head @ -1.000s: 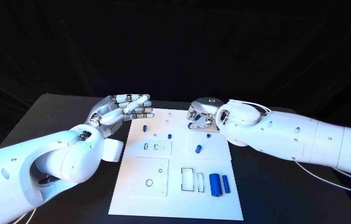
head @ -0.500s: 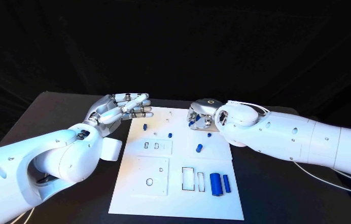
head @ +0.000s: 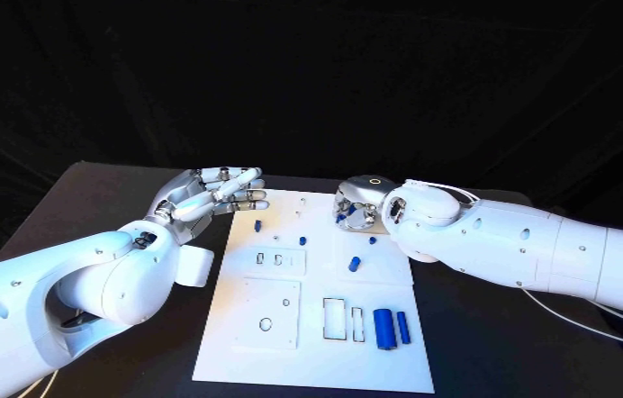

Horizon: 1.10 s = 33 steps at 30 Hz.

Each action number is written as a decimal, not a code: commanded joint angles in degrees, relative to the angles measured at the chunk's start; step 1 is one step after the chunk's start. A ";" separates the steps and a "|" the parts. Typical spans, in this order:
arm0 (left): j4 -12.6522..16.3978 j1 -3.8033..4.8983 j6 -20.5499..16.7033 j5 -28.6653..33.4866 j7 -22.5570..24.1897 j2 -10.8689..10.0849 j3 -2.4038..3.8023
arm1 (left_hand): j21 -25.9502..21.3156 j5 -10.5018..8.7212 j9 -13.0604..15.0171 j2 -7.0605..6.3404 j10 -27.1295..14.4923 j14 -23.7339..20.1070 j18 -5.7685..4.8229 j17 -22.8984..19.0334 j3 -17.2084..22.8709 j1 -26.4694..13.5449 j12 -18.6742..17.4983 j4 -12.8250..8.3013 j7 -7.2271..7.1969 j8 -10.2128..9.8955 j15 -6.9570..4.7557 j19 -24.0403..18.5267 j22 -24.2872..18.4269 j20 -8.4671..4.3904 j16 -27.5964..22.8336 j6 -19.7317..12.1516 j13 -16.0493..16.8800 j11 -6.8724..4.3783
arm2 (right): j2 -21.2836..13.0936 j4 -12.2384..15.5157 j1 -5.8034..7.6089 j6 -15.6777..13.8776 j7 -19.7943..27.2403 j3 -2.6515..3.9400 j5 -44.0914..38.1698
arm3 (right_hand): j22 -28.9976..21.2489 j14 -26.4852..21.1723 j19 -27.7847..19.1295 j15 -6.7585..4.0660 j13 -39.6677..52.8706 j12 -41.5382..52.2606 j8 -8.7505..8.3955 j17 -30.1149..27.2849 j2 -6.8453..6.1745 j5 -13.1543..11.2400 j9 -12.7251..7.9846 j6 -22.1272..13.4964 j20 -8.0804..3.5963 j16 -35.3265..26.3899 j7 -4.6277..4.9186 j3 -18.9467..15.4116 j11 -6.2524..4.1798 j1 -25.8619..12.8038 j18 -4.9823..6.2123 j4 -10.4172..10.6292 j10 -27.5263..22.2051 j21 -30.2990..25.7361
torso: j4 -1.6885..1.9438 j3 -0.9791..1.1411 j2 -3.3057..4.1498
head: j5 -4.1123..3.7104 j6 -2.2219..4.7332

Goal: Assemble the parts on the task board

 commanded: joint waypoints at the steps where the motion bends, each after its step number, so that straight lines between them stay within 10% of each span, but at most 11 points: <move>1: -0.03 0.10 1.10 0.28 -0.13 0.02 0.05 | 0.35 0.16 -0.08 0.29 0.12 0.46 0.33 -0.04 -0.27 -0.41 -0.27 -0.06 0.11 -0.37 0.02 0.39 0.02 -0.04 -0.30 0.10 -0.07 0.28 | -0.15 0.35 -0.14 -3.95 1.03 -0.07 0.68 | 5.99 2.26 0.98 -0.61 0.82 0.39 0.51 -0.08 1.43 -0.72 0.66 0.94 -0.26 0.34 -0.16 1.93 -1.80 1.29 -0.59 -0.14 2.58 0.72 | 0.15 -0.09 0.10 | -0.13 0.11; 33: -0.47 0.12 1.34 0.48 -0.69 0.79 0.05 | 0.34 0.15 -0.11 0.76 -0.11 0.63 0.29 -0.06 -0.13 0.07 -0.72 -0.51 0.23 -0.71 0.08 0.60 -0.11 -0.10 -0.67 -0.06 -0.10 0.40 | 8.43 -6.34 0.63 -14.83 -1.15 0.14 0.05 | 7.22 2.13 1.22 -0.35 1.19 -1.03 -0.13 0.38 -0.71 -1.09 1.84 0.39 -0.14 1.15 0.25 6.05 -1.54 1.44 -0.77 -0.02 2.67 1.45 | 1.06 -0.44 0.67 | 0.00 2.00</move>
